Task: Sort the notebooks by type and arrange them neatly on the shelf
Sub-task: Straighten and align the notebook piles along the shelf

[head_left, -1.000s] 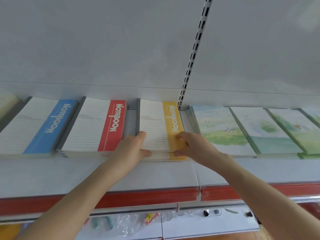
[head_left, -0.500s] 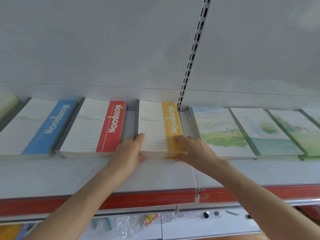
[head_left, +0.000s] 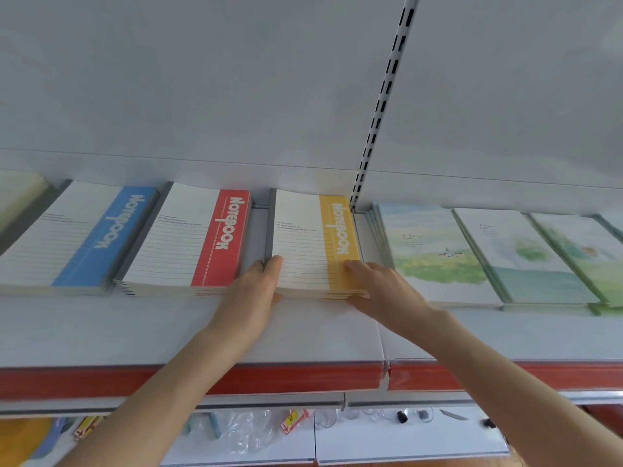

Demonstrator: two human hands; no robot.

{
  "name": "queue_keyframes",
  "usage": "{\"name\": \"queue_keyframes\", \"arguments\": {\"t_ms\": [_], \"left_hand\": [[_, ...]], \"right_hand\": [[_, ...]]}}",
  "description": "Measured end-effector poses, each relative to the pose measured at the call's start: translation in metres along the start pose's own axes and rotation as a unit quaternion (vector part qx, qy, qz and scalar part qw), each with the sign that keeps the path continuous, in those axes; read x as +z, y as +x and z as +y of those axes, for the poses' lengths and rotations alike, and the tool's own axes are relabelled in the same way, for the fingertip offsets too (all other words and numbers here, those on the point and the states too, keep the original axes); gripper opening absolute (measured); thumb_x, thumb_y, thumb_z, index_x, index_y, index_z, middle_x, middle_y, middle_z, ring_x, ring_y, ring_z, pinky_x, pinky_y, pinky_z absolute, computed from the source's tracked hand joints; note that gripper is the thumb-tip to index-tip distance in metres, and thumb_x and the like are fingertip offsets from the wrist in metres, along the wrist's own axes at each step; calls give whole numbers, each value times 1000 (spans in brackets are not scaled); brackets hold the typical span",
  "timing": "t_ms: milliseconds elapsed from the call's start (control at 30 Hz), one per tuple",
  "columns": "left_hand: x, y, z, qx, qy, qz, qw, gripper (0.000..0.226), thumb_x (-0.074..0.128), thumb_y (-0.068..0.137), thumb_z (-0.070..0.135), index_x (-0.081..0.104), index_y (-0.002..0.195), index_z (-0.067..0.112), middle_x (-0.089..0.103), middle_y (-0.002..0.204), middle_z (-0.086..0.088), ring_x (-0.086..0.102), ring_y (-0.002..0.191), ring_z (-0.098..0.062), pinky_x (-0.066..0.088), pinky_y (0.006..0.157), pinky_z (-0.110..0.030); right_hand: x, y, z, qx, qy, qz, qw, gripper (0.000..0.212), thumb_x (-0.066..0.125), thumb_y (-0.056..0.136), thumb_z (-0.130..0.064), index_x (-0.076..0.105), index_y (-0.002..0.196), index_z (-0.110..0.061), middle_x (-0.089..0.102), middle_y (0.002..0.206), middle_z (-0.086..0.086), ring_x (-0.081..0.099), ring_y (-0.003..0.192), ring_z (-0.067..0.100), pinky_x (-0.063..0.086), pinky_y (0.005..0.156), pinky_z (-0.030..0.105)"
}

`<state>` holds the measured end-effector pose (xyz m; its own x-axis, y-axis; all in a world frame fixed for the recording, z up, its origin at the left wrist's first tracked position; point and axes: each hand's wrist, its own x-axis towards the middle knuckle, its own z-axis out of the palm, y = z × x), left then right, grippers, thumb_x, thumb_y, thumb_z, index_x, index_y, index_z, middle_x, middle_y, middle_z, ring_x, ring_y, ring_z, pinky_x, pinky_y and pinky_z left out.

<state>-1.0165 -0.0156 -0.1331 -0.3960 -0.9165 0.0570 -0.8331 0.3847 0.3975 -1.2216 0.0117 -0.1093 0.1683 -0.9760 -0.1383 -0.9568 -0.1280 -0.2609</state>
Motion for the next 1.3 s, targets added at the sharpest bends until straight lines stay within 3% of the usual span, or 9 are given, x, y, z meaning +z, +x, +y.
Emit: {"name": "queue_keyframes", "arguments": {"t_ms": [167,267,367,467,700,900,1133,1300], "left_hand": [[-11,2,1,-18,-45,-33,998,43,54,89,3,43,130,8,62,102,-14,60,92,-25,48,82,-38],[-12,1,3,-26,-32,-18,999,40,50,91,0,43,129,7,60,94,-13,58,87,-24,48,80,-37],[-11,-2,6,-26,-43,-9,999,46,49,93,3,38,137,11,60,103,-13,56,92,-21,42,78,-27],[-11,-2,4,-40,-86,-5,995,55,54,91,6,34,142,15,61,104,-11,51,85,-15,37,75,-21],[-10,-3,5,-64,-117,21,991,54,55,91,5,38,141,15,63,101,-14,58,95,-24,41,82,-26],[-13,-4,9,-46,-67,26,996,52,56,90,7,36,139,11,63,103,-10,57,87,-20,43,74,-24],[-9,-4,10,-67,-107,45,991,61,56,87,-3,34,142,14,63,116,-8,60,99,-21,40,79,-18],[-8,-1,6,-62,-92,48,993,62,55,87,-5,34,142,16,65,109,-8,60,89,-19,43,77,-20]], "right_hand": [[-7,1,0,18,53,-9,998,46,58,90,-18,39,132,-13,56,116,8,55,99,23,43,78,27],[-3,1,-2,14,37,-7,999,41,56,90,-15,41,128,-12,56,116,10,56,101,27,47,83,34],[-1,0,-2,13,35,-9,999,42,55,91,-16,40,130,-12,55,118,10,56,104,28,47,87,36],[-5,0,0,21,69,-18,997,43,57,90,-13,42,130,-11,56,119,10,56,105,27,48,90,36],[-2,-1,-1,40,83,1,996,40,58,89,-9,47,127,-9,60,116,11,57,105,28,48,89,40],[-4,-1,-5,65,6,-1,998,51,59,89,-20,34,133,-11,61,110,9,58,97,26,44,73,30],[0,2,-9,79,50,1,996,54,61,87,-13,34,135,-11,60,114,12,57,101,28,46,79,33],[1,3,-8,80,44,6,996,55,61,87,-12,34,135,-12,61,111,12,58,98,29,48,79,36]]}}
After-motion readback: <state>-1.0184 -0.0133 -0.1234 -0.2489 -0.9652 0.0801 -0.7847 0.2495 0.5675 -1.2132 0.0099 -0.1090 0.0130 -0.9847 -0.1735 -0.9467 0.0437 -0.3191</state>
